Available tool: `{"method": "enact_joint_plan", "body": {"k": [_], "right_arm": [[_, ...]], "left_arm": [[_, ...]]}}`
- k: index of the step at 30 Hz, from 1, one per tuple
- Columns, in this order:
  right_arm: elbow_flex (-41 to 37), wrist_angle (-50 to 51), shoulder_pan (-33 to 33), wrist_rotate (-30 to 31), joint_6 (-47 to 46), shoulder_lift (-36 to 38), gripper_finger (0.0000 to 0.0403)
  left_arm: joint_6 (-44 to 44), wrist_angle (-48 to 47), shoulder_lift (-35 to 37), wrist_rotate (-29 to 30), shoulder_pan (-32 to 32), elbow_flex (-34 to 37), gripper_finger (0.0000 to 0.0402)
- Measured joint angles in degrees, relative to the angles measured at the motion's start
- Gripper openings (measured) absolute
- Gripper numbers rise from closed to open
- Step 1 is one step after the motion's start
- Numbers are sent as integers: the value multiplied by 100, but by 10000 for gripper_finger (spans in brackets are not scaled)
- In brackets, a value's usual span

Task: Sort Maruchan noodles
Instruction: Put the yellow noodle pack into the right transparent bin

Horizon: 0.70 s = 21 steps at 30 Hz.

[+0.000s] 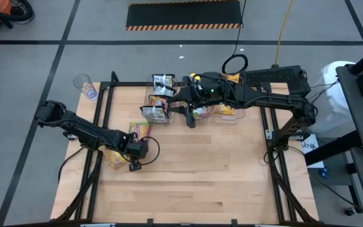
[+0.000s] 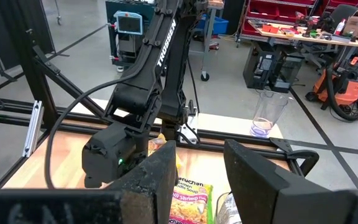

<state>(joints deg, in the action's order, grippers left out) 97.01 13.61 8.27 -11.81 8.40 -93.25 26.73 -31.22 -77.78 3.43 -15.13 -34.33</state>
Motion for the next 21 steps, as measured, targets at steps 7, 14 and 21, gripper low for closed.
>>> {"method": "enact_joint_plan", "body": {"k": [7, 14, 21], "right_arm": [[0, 2, 0, -2, -137, 0, 132], [0, 2, -2, -2, -182, -2, 132], [0, 1, -2, -2, -178, -2, 132]], "left_arm": [[-59, -28, -24, -32, 62, -1, 37], [448, -27, -24, -37, 205, -1, 38], [-341, -200, -13, -46, 228, -1, 37]]}}
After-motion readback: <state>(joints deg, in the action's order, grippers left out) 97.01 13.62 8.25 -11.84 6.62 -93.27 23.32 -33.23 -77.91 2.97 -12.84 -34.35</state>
